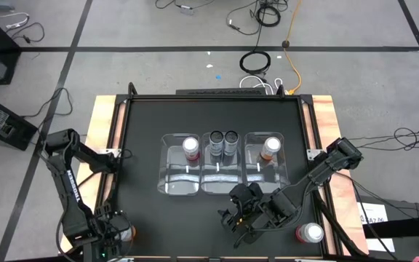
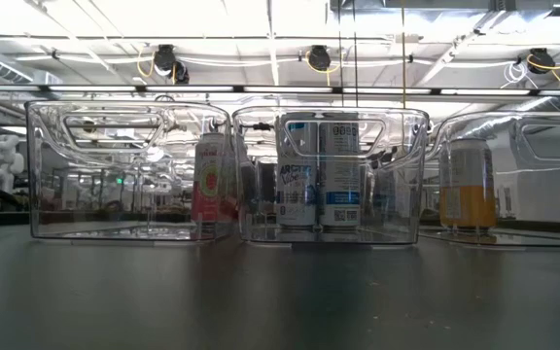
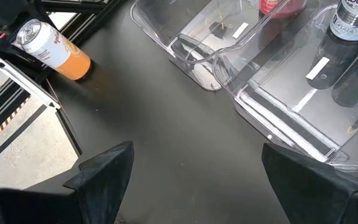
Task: Sort soda cans
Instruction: Put the yellow-white soda can into the right transparent bin
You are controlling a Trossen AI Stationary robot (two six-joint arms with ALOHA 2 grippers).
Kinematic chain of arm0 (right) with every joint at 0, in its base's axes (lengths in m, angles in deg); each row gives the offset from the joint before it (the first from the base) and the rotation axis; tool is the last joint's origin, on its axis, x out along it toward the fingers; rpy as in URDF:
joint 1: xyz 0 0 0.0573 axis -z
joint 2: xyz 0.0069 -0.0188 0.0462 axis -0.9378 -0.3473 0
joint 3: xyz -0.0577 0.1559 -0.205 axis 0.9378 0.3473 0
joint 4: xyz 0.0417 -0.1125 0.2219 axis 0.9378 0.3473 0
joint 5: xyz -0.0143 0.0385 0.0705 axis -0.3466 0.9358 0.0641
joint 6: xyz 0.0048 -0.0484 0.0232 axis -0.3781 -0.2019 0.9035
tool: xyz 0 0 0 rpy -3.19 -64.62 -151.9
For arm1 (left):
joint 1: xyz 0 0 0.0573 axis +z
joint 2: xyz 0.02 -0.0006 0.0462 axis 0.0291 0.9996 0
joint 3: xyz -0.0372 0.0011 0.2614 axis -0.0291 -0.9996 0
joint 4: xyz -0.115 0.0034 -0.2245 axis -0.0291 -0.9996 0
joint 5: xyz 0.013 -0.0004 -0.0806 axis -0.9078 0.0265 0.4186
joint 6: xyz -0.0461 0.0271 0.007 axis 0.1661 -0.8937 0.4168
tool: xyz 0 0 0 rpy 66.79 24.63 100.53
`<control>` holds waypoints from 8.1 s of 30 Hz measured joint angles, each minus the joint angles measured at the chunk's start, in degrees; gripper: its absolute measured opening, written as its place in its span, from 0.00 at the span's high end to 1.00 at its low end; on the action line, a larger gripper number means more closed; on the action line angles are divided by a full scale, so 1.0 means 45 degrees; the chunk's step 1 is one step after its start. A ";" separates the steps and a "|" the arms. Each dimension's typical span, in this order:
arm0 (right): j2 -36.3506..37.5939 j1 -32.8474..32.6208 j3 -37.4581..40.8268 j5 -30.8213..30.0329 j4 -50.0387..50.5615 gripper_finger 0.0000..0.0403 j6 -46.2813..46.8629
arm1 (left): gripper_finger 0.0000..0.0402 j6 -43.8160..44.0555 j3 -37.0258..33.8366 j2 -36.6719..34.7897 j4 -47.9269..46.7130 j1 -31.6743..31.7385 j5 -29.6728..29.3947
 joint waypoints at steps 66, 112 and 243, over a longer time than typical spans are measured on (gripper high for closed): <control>0.2579 -0.6562 0.0409 -0.1083 0.8697 0.14 0.4334 | 0.18 -1.0658 1.1142 0.8068 -0.0205 1.1165 0.1487; 0.2579 -0.6674 0.1156 -0.1025 0.8472 0.14 0.5343 | 0.16 -0.9454 1.1050 0.8024 0.1098 1.0661 0.0645; 0.2569 -0.6674 0.1156 -0.1011 0.7742 0.14 0.5153 | 0.01 -1.0752 1.0520 0.8009 0.0556 1.0111 0.0300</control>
